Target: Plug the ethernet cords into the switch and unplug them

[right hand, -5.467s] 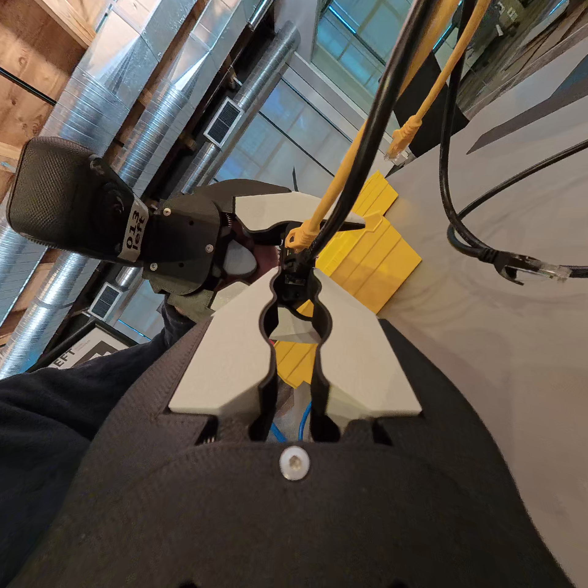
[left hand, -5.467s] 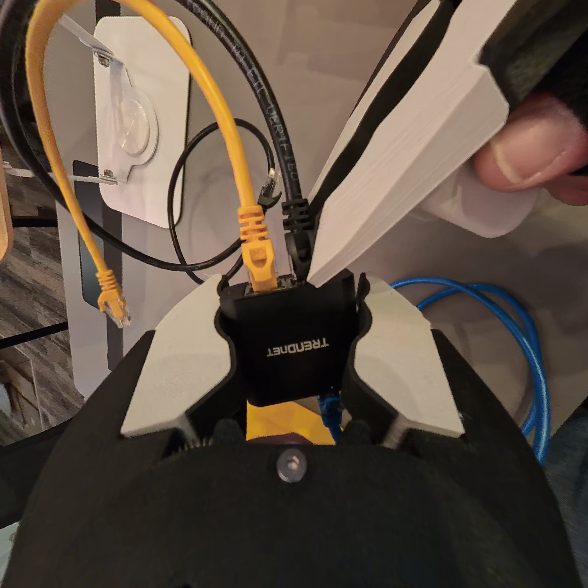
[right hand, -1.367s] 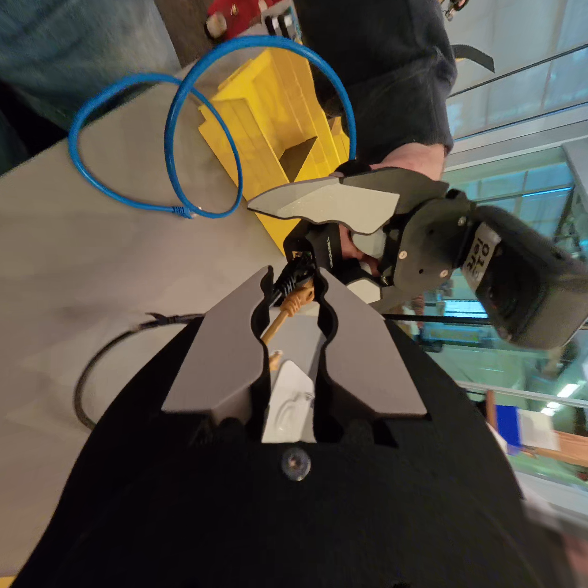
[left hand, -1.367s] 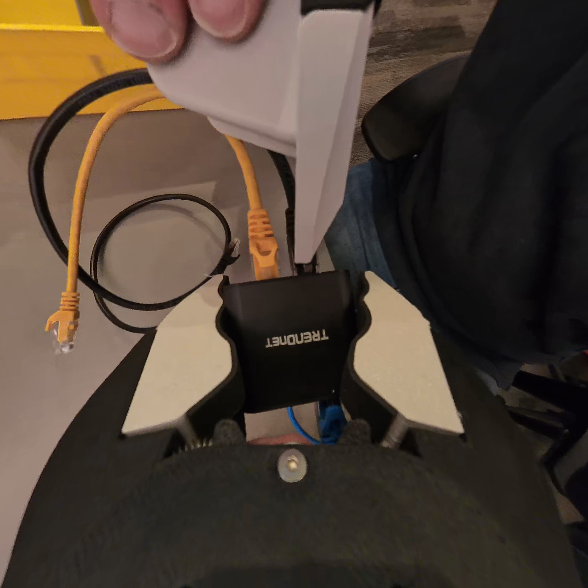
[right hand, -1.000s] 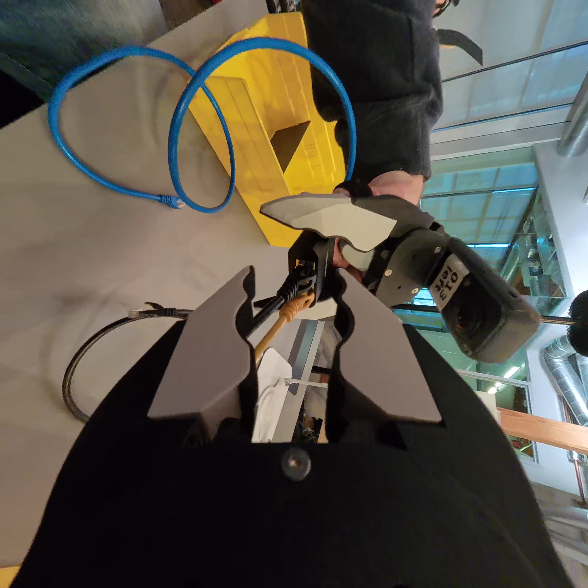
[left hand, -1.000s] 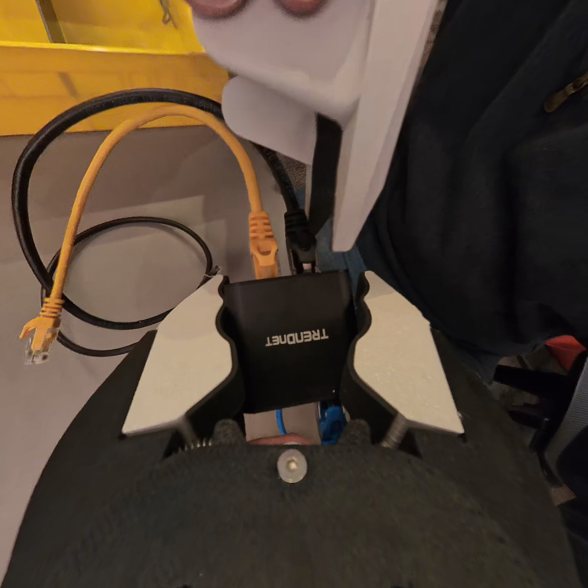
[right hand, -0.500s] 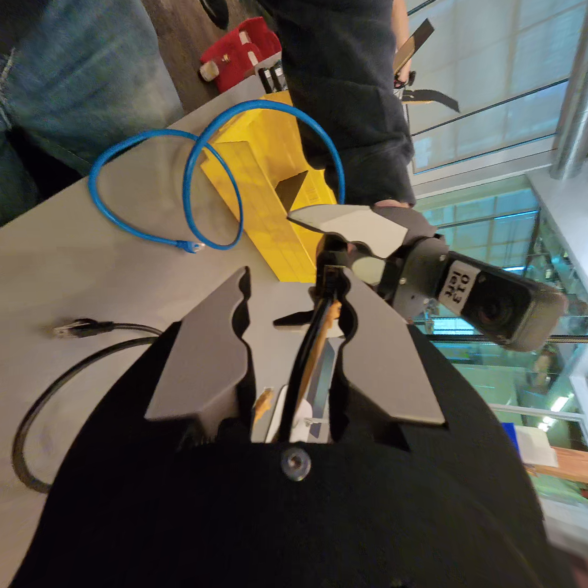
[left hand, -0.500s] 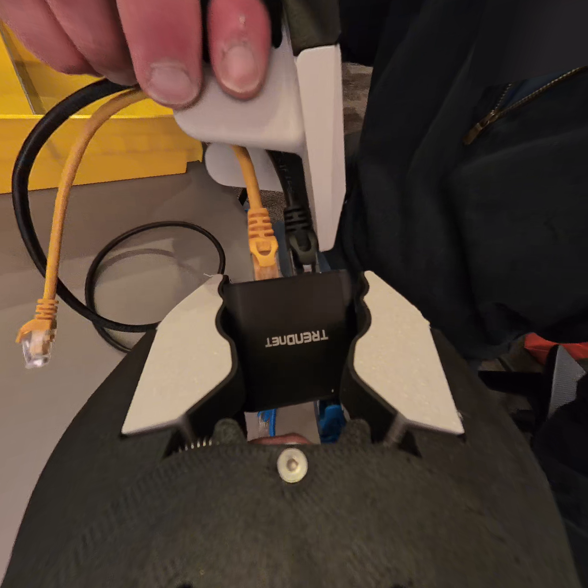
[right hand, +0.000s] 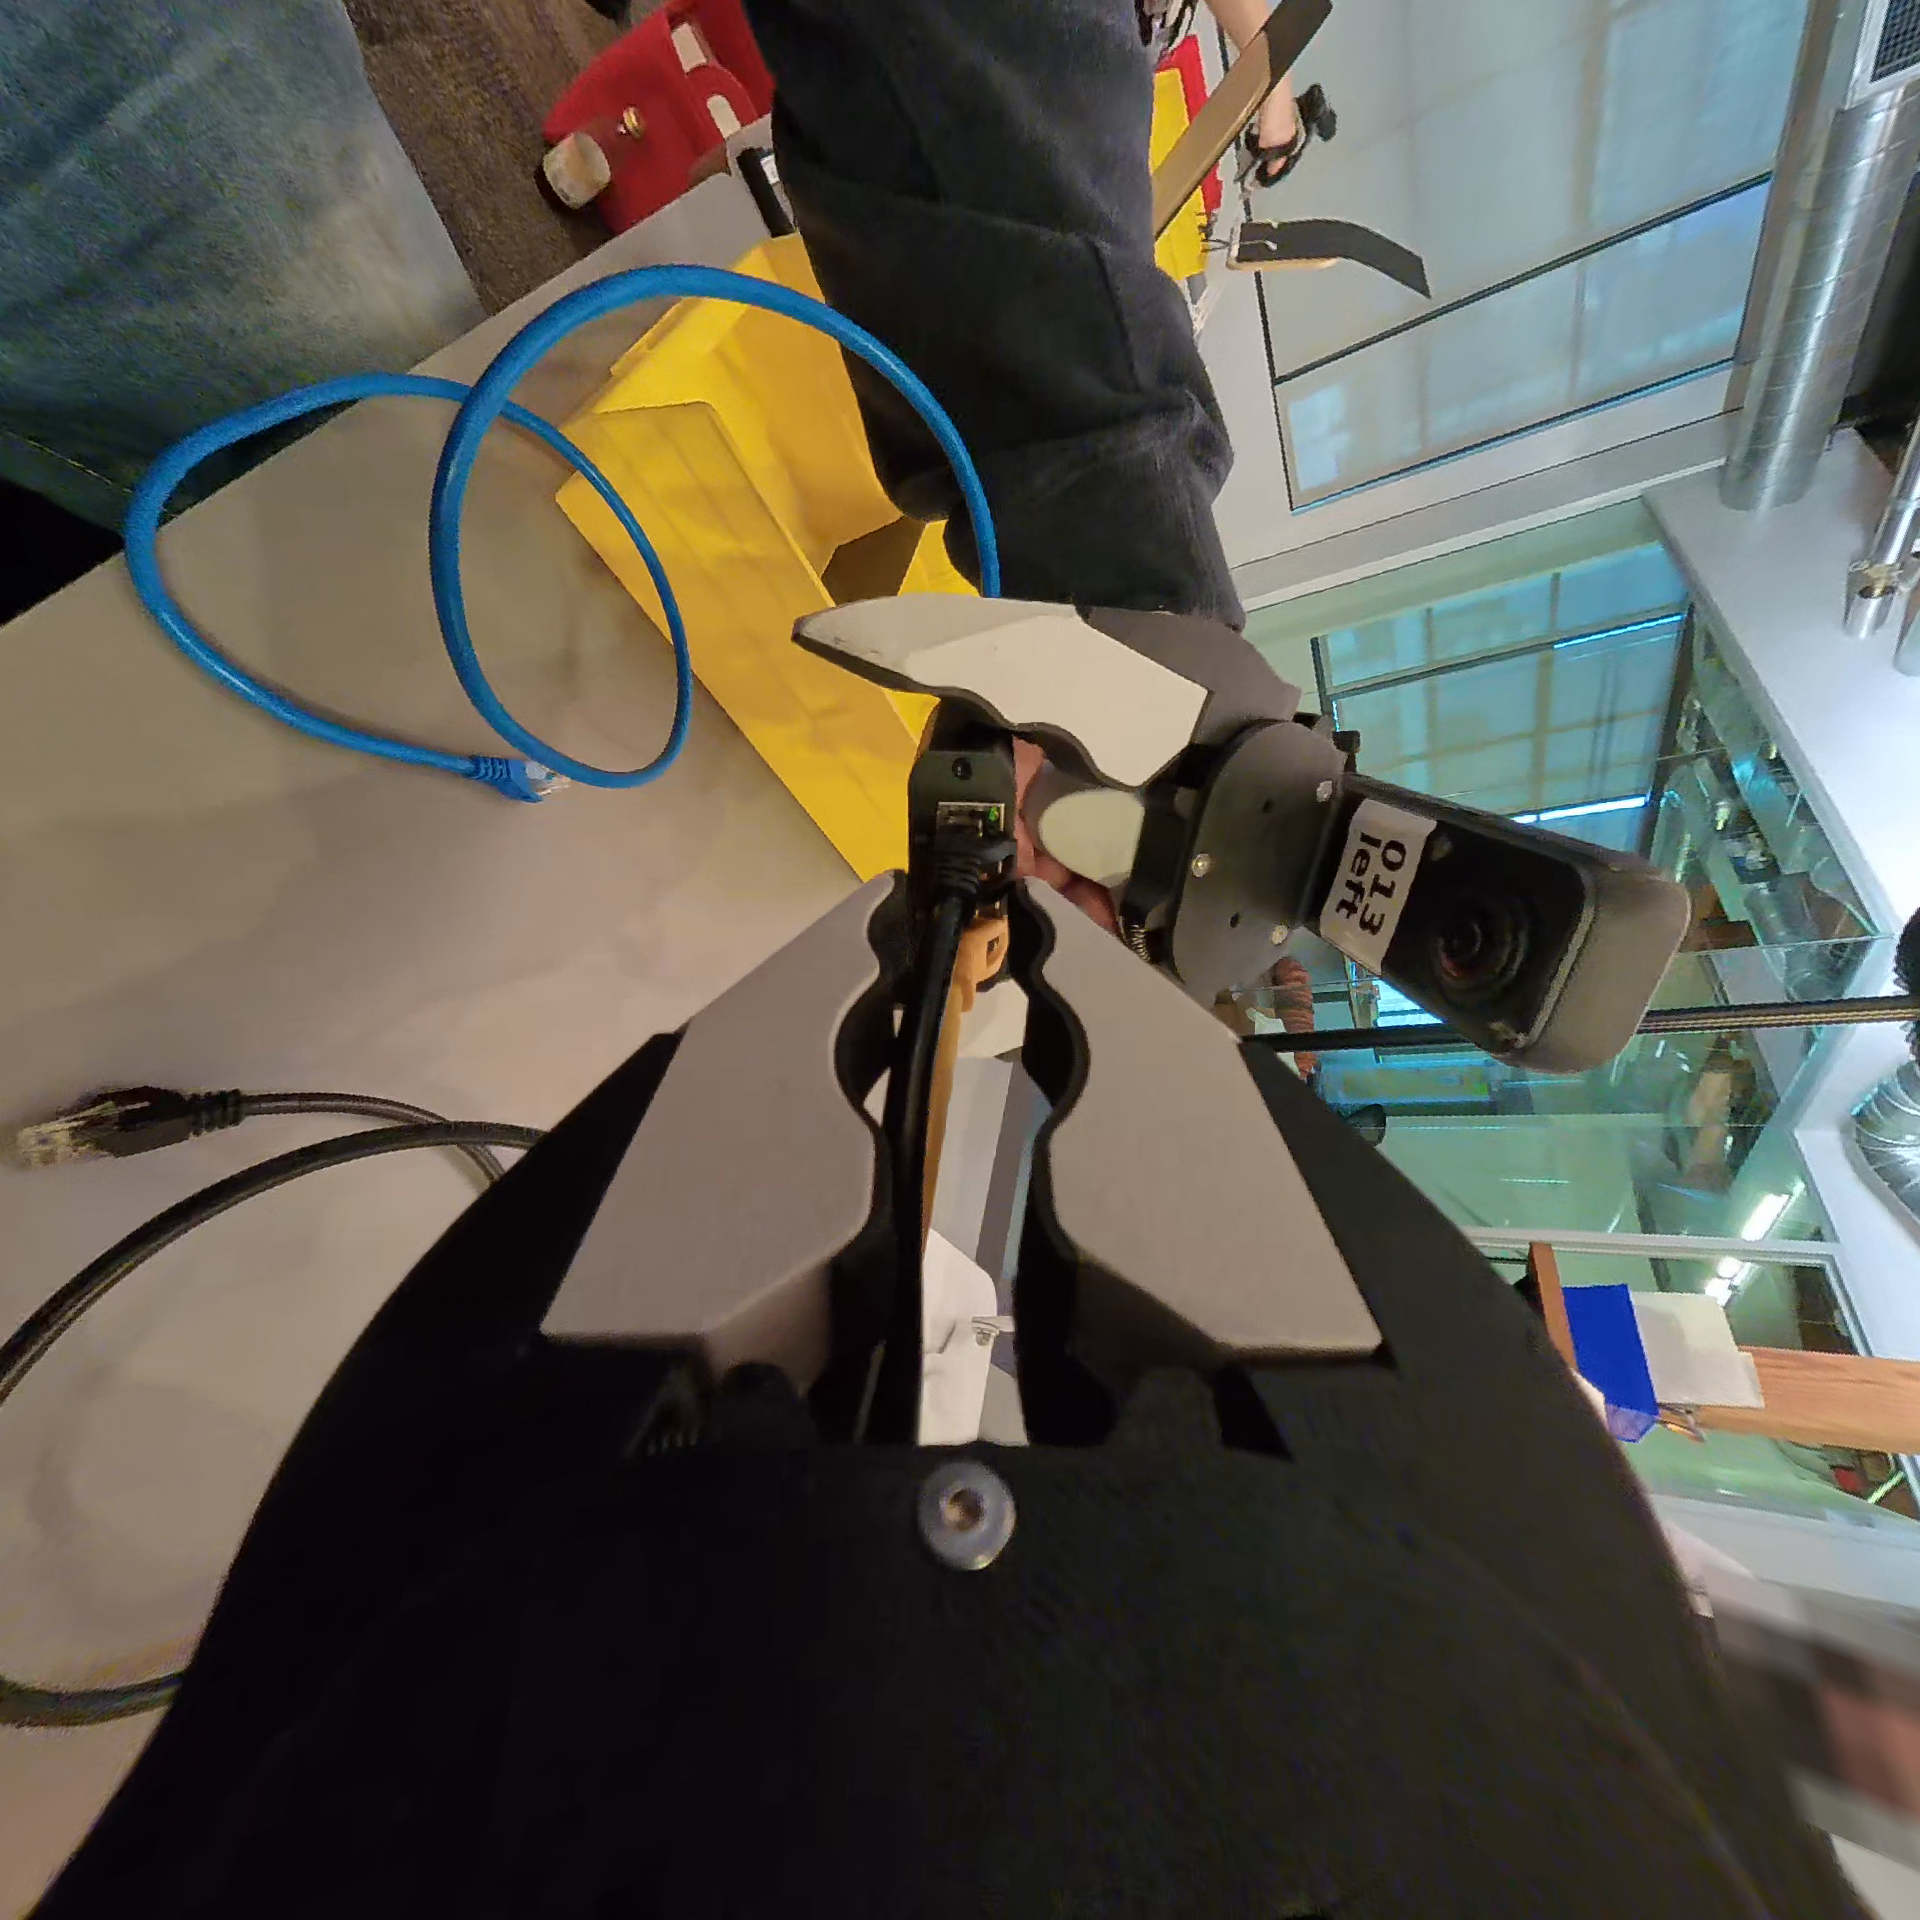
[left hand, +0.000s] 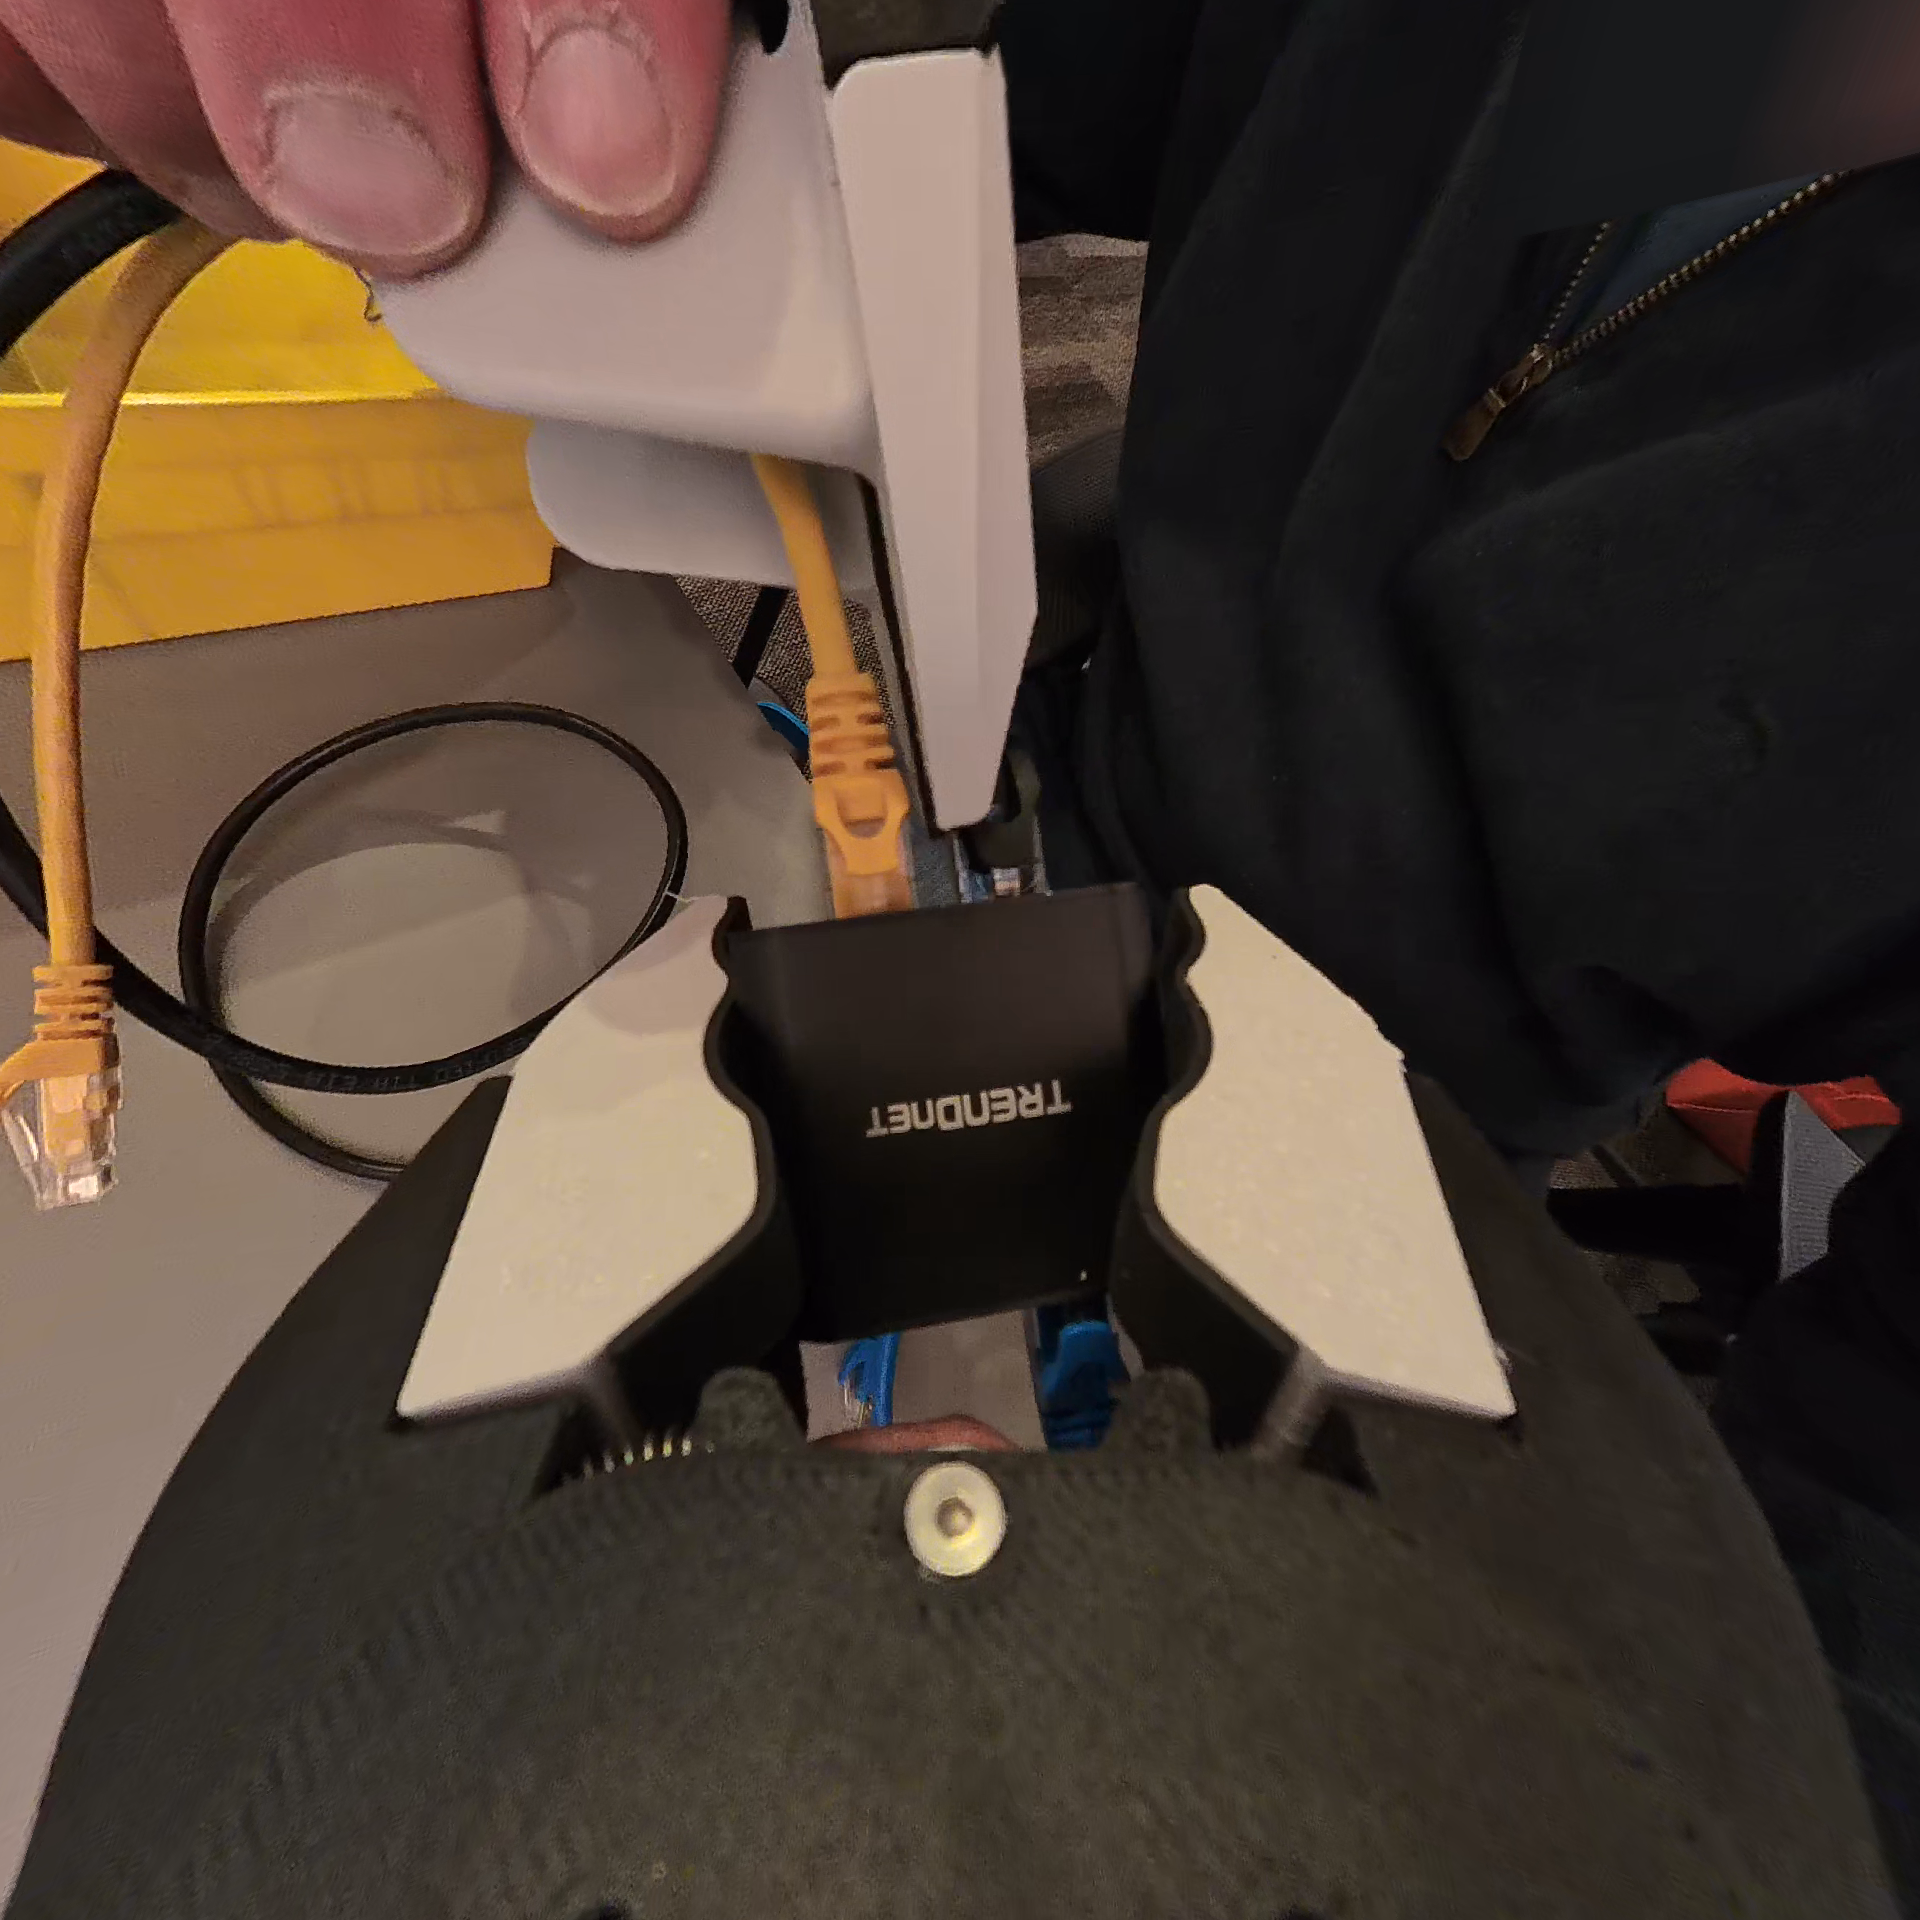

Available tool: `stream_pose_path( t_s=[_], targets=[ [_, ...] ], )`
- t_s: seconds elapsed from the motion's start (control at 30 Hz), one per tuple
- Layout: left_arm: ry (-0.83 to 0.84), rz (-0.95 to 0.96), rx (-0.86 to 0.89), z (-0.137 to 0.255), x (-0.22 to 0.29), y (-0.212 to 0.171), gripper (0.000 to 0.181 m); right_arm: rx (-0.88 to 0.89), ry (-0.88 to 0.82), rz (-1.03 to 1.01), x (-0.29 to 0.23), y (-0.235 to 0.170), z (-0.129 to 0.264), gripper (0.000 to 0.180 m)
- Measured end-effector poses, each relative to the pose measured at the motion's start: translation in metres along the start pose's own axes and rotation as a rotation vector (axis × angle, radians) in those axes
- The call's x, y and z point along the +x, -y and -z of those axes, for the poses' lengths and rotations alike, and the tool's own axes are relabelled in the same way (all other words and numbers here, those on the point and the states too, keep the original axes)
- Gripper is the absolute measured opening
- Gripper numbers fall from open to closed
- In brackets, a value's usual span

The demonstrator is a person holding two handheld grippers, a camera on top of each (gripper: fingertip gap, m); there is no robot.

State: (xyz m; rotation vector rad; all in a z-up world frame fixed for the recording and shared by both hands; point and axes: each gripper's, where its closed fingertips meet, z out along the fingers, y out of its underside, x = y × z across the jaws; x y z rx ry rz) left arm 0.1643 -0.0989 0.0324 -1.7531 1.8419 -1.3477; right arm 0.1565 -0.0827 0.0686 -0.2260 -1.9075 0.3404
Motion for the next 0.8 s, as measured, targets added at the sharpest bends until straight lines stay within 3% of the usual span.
stream_pose_path(
  t_s=[0.03, 0.8],
  targets=[
    [-0.001, -0.001, -0.001, 0.0, 0.0, 0.0, 0.076, 0.0, 0.002, 0.005, 0.0, 0.0, 0.0, 0.018],
    [0.007, 0.01, -0.035, 0.0, -0.008, -0.006, 0.075, -0.071, 0.039, 0.108, -0.002, -0.006, -0.008, 0.013]
  ],
)
